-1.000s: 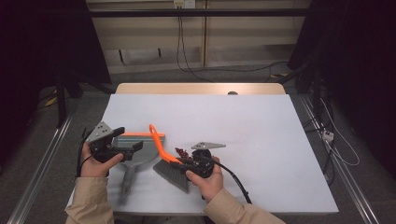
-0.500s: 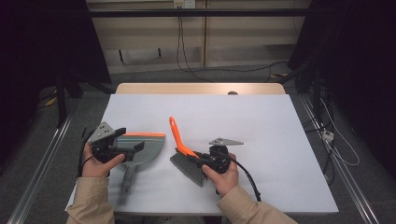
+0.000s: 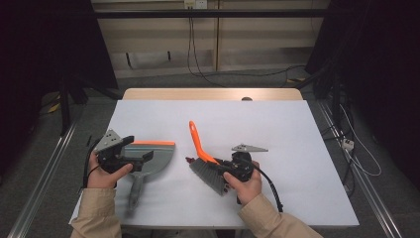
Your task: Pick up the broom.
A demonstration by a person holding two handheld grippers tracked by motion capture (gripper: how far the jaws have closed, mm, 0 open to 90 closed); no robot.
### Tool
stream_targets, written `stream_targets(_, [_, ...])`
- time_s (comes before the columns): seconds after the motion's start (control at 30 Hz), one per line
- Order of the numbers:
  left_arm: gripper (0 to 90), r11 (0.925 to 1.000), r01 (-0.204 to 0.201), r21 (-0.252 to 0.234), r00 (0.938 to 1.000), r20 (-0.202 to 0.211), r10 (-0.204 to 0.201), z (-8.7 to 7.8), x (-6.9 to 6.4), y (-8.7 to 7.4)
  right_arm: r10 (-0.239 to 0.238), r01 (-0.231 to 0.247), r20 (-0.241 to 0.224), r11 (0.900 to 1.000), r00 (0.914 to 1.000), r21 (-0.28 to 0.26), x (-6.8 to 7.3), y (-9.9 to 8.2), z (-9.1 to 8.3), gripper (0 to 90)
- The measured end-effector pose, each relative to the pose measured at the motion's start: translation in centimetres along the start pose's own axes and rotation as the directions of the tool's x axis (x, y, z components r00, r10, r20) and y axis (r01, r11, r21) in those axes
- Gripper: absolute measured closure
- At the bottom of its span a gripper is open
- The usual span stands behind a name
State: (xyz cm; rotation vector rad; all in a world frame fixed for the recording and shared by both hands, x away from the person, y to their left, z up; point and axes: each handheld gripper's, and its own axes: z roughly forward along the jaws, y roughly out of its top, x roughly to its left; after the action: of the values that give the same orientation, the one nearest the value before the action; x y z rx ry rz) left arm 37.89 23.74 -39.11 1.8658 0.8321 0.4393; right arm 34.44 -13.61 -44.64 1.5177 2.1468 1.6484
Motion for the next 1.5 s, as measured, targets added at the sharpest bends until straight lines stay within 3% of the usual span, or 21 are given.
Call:
stream_targets(0.13, [5.4,1.0,0.002,-0.001,1.0,0.0,-0.002,0.0,0.0,0.0,0.011,-0.012,-0.035,0.9996,0.9993,-0.024,0.1,0.9,-0.5,71.7])
stream_targets(0.23, [5.4,1.0,0.001,0.004,1.0,-0.001,-0.001,0.0,0.1,0.0,-0.036,0.033,-0.041,0.9978,0.9985,-0.057,0.5,2.4,-0.9,71.7])
stream_targets(0.33, [5.4,1.0,0.007,0.003,1.0,-0.001,-0.007,0.1,0.0,0.0,-0.11,0.104,-0.058,0.9908,0.9922,-0.086,0.2,4.2,-0.5,71.7])
stream_targets(0.43, [5.4,1.0,0.003,0.003,1.0,-0.002,-0.003,0.1,0.1,0.0,-0.213,0.208,-0.061,0.9744,0.975,-0.085,-0.7,6.1,0.6,71.7])
stream_targets(0.57, [5.5,0.9999,0.011,0.004,0.9999,-0.006,-0.011,0.2,0.2,-0.1,-0.351,0.347,-0.076,0.9362,0.9334,-0.056,-2.3,7.7,2.7,71.7])
stream_targets(0.67, [5.4,0.9999,0.01,0.007,0.9999,-0.009,-0.01,0.1,0.4,-0.2,-0.399,0.395,-0.103,0.9167,0.911,-0.061,-3.3,8.1,4.1,71.7])
stream_targets(0.73, [5.4,0.9999,0.011,0.011,0.9999,-0.01,-0.011,0.1,0.4,-0.2,-0.399,0.395,-0.134,0.9168,0.9071,-0.059,-3.9,8.1,5.1,71.7])
stream_targets(0.77, [5.4,0.9999,0.009,0.013,0.9999,-0.01,-0.009,0.1,0.4,-0.2,-0.41,0.407,-0.142,0.912,0.9009,-0.05,-4.1,8.1,5.6,71.7])
stream_targets(0.87, [5.4,0.9999,0.012,0.012,0.9998,-0.014,-0.012,0.1,0.5,-0.2,-0.456,0.455,-0.178,0.8892,0.8723,-0.045,-4.5,8.1,6.8,71.7])
stream_targets(0.9, [5.4,0.9999,0.011,0.011,0.9998,-0.016,-0.011,0.0,0.5,-0.2,-0.476,0.476,-0.194,0.878,0.8577,-0.051,-4.5,8.1,7.1,71.7])
stream_targets(0.97, [5.4,0.9998,0.021,0.006,0.9996,-0.02,-0.02,0.0,0.5,-0.3,-0.53,0.53,-0.226,0.8455,0.8175,-0.062,-4.4,7.9,7.6,71.7])
stream_targets(1.0, [5.4,0.9998,0.019,0.008,0.9996,-0.022,-0.019,-0.1,0.6,-0.3,-0.543,0.547,-0.246,0.8352,0.8029,-0.058,-4.5,7.8,7.8,71.7])
stream_targets(1.03, [5.4,0.9997,0.021,0.01,0.9995,-0.024,-0.021,-0.1,0.7,-0.3,-0.548,0.554,-0.272,0.8301,0.7909,-0.062,-4.5,7.6,8.0,71.7])
stream_targets(1.07, [5.4,0.9997,0.021,0.01,0.9995,-0.025,-0.021,-0.1,0.7,-0.3,-0.54,0.547,-0.3,0.8342,0.7862,-0.069,-4.6,7.5,8.1,71.7])
stream_targets(1.1, [5.4,0.9997,0.02,0.012,0.9994,-0.027,-0.02,-0.1,0.8,-0.4,-0.542,0.551,-0.326,0.8312,0.7745,-0.072,-4.6,7.4,8.1,71.7])
stream_targets(1.27, [5.5,0.9993,0.037,0.007,0.9985,-0.04,-0.036,-0.4,1.1,-0.6,-0.576,0.609,-0.401,0.7913,0.7121,-0.055,-3.9,7.0,7.3,71.7])
stream_targets(1.33, [5.5,0.9994,0.033,0.009,0.9985,-0.045,-0.033,-0.6,1.2,-0.6,-0.584,0.626,-0.418,0.7786,0.696,-0.046,-3.8,6.9,6.8,71.7])
stream_targets(1.37, [5.5,0.9993,0.037,0.005,0.9982,-0.047,-0.037,-0.6,1.3,-0.7,-0.59,0.635,-0.429,0.7709,0.6841,-0.047,-3.9,6.8,6.6,71.7])
stream_targets(1.5, [5.5,0.9993,0.036,0.009,0.9984,-0.044,-0.036,-0.6,1.2,-0.7,-0.6,0.651,-0.45,0.7573,0.6618,-0.052,-3.8,6.3,5.7,71.7])
